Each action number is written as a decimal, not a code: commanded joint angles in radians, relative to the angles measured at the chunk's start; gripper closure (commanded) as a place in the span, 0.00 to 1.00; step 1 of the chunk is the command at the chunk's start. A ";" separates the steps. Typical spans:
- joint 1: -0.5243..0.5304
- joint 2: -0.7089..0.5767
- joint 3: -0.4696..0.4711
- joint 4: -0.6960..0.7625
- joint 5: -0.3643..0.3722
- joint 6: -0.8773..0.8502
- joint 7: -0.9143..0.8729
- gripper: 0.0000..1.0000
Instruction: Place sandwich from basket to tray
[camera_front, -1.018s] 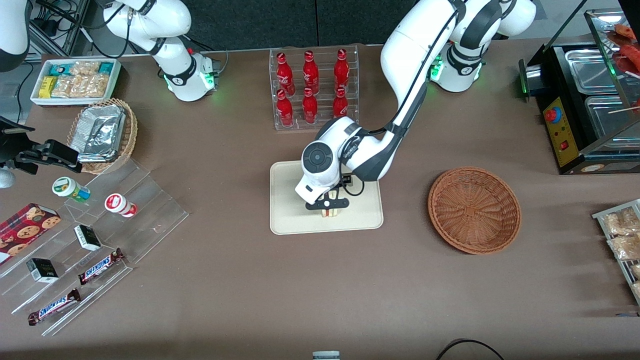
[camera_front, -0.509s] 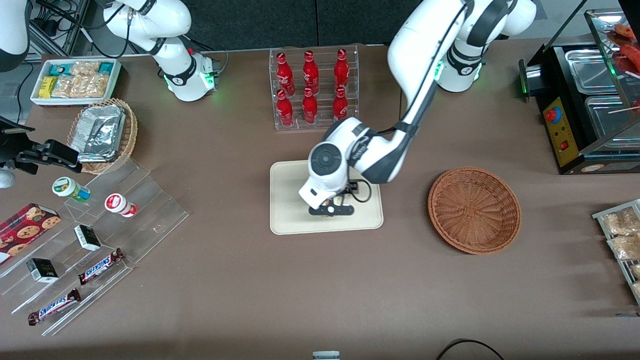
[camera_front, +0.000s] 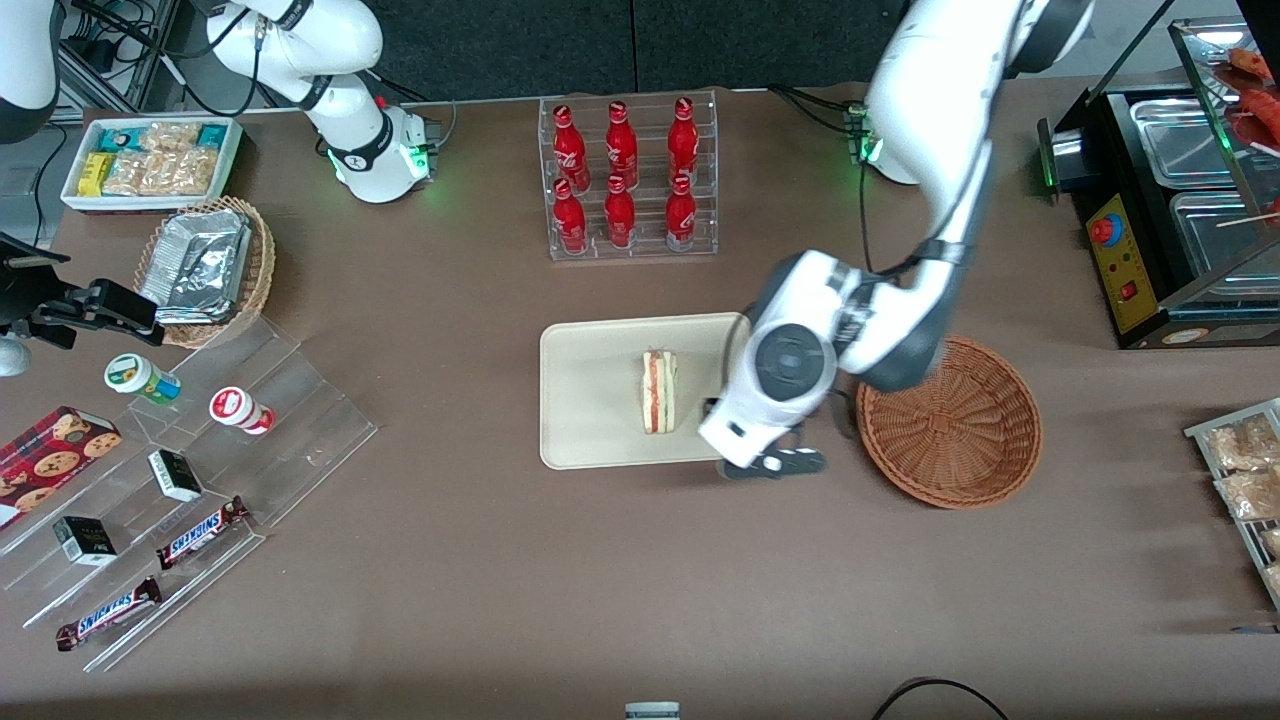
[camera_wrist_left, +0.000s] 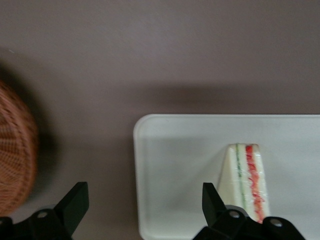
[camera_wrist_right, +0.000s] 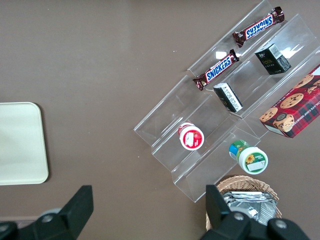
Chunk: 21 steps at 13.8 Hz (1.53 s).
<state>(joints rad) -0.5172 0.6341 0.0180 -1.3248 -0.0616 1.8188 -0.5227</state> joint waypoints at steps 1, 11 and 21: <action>0.086 -0.120 -0.010 -0.108 0.008 -0.018 0.088 0.00; 0.301 -0.362 -0.009 -0.336 0.011 -0.015 0.346 0.00; 0.494 -0.630 -0.124 -0.424 0.025 -0.249 0.386 0.00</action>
<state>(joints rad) -0.0675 0.0422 -0.0677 -1.7710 -0.0498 1.6457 -0.1577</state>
